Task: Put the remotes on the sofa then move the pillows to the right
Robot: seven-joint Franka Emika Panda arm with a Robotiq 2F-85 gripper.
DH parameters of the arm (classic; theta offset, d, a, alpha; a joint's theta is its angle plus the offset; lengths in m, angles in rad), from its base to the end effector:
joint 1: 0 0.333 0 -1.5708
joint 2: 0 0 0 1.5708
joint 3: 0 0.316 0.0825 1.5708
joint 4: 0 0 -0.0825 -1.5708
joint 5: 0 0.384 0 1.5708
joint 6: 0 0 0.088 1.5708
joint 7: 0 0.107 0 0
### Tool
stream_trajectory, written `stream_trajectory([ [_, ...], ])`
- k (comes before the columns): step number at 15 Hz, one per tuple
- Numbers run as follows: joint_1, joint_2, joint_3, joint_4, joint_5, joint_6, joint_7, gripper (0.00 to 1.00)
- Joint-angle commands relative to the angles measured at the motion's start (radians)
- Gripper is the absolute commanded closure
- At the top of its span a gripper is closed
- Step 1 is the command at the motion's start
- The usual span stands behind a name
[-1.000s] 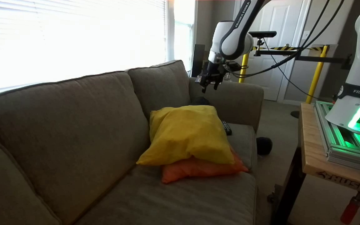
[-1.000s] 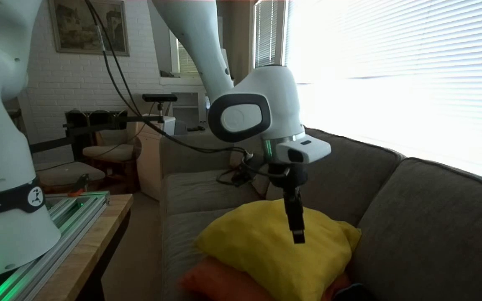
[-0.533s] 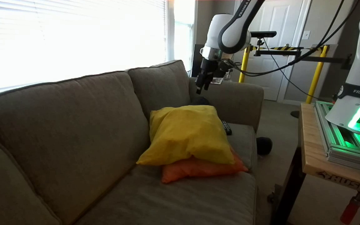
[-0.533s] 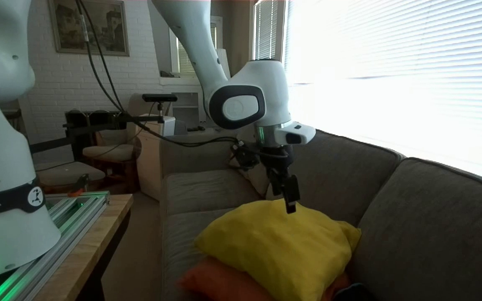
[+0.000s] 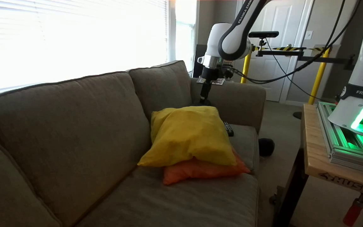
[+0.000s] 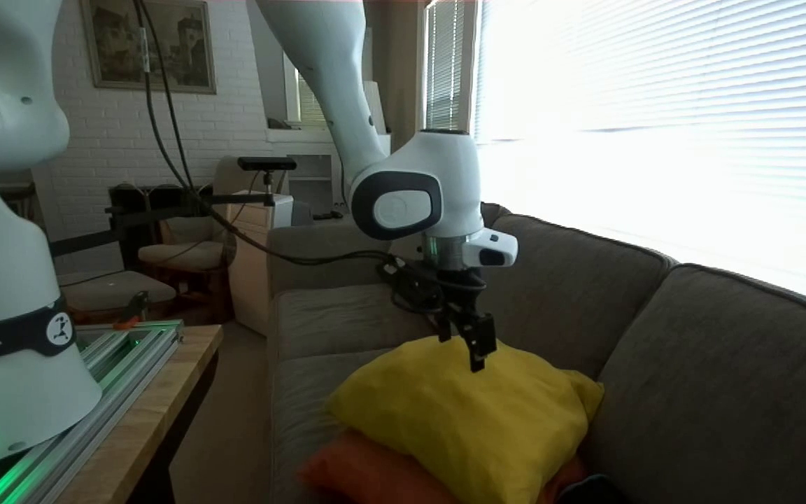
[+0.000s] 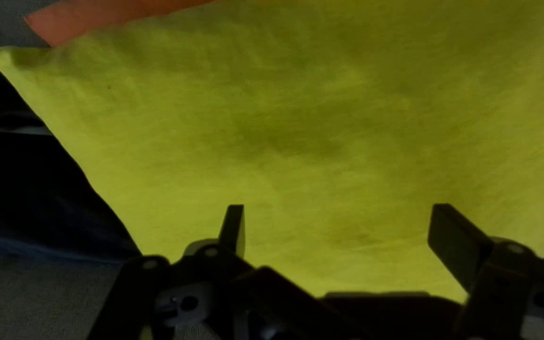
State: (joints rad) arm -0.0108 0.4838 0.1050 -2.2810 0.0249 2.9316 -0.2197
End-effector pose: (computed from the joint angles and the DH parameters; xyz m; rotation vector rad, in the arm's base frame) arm 0.5405 0.0515 0.1581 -3.0571 -0.4213 -0.2659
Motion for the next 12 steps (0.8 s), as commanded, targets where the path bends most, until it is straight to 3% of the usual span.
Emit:
stream_trajectory([
  [1, -0.081, 0.087, 0.062, 0.051, -0.009, 0.010, -0.072, 0.00],
  [4, -0.172, 0.139, 0.143, 0.072, 0.018, 0.022, -0.118, 0.00],
  [7, -0.200, 0.183, 0.155, 0.098, 0.002, 0.025, -0.115, 0.00],
  [8, -0.204, 0.192, 0.154, 0.103, -0.001, 0.026, -0.112, 0.25],
  [9, -0.199, 0.200, 0.145, 0.110, -0.004, 0.030, -0.104, 0.26],
  [12, -0.193, 0.214, 0.132, 0.126, -0.008, 0.031, -0.093, 0.50],
])
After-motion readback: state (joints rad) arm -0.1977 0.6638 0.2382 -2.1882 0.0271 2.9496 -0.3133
